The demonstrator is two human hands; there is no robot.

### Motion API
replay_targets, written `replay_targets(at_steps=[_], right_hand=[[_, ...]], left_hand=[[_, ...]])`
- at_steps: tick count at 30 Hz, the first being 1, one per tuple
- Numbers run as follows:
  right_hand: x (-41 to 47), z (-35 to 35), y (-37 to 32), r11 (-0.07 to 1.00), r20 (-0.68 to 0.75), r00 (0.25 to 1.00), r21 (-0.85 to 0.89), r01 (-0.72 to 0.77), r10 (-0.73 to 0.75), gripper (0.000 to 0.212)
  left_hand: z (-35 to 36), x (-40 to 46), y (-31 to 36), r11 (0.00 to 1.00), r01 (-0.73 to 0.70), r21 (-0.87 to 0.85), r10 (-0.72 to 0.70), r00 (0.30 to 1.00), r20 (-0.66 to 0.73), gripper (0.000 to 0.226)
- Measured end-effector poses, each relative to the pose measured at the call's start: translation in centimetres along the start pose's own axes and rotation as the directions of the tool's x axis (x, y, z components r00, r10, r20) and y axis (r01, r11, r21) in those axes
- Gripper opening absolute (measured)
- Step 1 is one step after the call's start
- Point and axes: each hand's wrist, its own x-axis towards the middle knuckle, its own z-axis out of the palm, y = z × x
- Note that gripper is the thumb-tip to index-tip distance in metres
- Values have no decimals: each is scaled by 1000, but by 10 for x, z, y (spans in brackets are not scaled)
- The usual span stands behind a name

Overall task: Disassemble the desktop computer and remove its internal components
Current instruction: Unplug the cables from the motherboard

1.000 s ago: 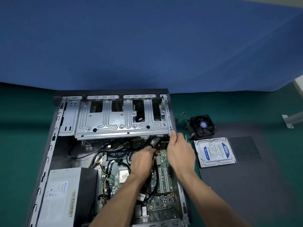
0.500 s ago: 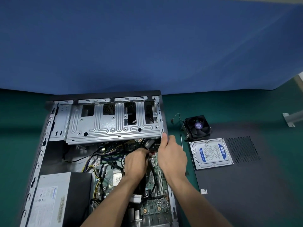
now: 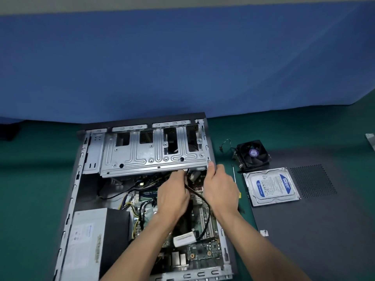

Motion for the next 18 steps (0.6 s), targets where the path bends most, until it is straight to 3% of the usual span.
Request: replay_targets(at_steps=[4, 7, 12, 13, 15, 18], right_hand=[[-4, -4, 0, 996, 26, 999, 87, -31, 29, 53], [-10, -12, 0, 984, -5, 1000, 179, 20, -19, 55], [-28, -35, 4, 908, -87, 972, 346, 234, -218, 17], [-31, -40, 4, 866, -40, 965, 432, 252, -261, 17], [-37, -56, 0, 767, 152, 957, 634, 97, -247, 33], [-40, -78, -2, 695, 345, 889, 718, -44, -300, 39]], left_hand=[[-19, -18, -2, 990, -129, 55, 134, 986, -97, 24], [-33, -27, -3, 996, -78, 39, 83, 984, -160, 23], [-52, -28, -2, 999, 23, 22, -18, 984, -178, 18], [-56, -26, -1, 998, 40, 38, -33, 984, -175, 18], [-62, -22, 3, 994, 84, 74, -72, 986, -150, 20], [-64, -17, 13, 988, 154, 19, -152, 986, -74, 20]])
